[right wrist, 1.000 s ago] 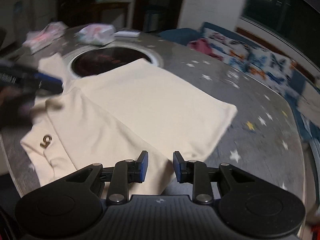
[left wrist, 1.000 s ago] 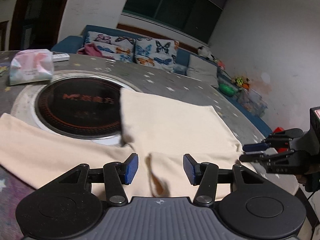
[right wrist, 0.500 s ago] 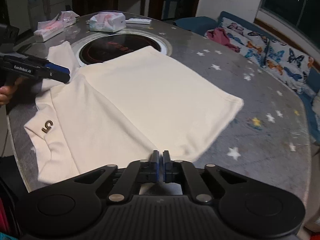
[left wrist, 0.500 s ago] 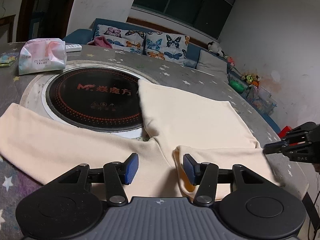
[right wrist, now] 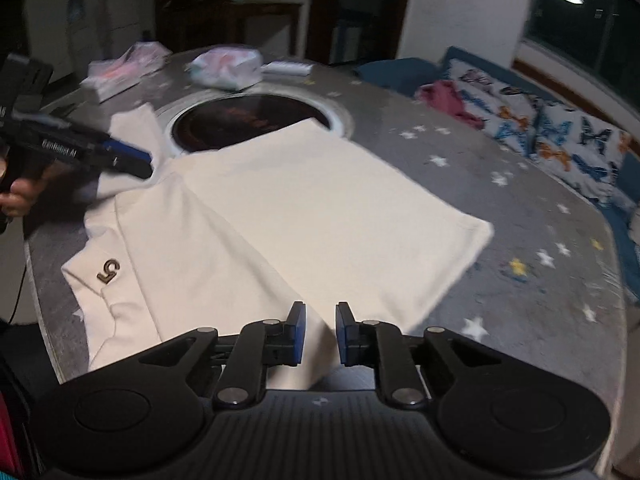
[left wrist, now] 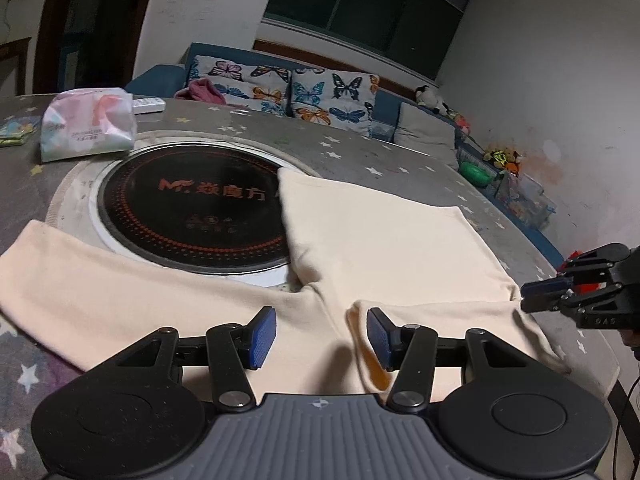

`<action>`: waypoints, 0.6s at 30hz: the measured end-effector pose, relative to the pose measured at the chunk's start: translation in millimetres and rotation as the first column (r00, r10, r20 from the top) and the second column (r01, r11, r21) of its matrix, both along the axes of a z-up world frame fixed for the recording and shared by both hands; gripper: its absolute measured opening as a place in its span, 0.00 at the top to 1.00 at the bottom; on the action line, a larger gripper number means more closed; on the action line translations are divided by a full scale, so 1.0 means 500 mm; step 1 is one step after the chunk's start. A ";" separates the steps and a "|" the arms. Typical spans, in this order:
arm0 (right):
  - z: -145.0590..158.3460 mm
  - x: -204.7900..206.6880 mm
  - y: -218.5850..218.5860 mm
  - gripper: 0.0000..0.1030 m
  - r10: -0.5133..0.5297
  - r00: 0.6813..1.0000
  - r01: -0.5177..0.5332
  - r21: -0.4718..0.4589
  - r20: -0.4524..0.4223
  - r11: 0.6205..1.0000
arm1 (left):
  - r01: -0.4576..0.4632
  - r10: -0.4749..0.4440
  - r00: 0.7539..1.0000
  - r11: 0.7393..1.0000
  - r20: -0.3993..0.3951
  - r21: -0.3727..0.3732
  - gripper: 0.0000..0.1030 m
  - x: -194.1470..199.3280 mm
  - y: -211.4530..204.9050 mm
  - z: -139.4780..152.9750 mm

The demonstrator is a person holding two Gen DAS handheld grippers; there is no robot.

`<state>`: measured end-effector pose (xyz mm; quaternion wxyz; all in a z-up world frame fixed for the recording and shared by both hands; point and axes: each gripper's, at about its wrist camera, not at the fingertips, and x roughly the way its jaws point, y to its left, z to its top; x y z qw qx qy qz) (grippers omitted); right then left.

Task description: Fold clothes

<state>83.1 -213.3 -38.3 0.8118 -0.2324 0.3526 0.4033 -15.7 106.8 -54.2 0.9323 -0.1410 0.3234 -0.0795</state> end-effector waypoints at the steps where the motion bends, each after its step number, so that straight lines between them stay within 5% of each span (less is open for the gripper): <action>1: -0.005 0.005 0.006 0.85 0.014 1.000 -0.014 -0.006 -0.011 1.000 | -0.005 0.005 1.000 1.000 -0.003 0.001 0.48 0.000 0.003 -0.001; 7: -0.023 0.026 0.010 0.94 0.043 0.995 -0.045 -0.027 -0.092 0.999 | -0.016 0.016 1.000 1.000 -0.009 0.002 0.48 0.000 0.013 -0.007; 18: -0.012 0.007 -0.032 0.93 -0.053 0.998 0.051 -0.037 -0.046 0.998 | -0.027 0.027 1.000 1.000 -0.009 0.010 0.48 0.000 0.008 -0.003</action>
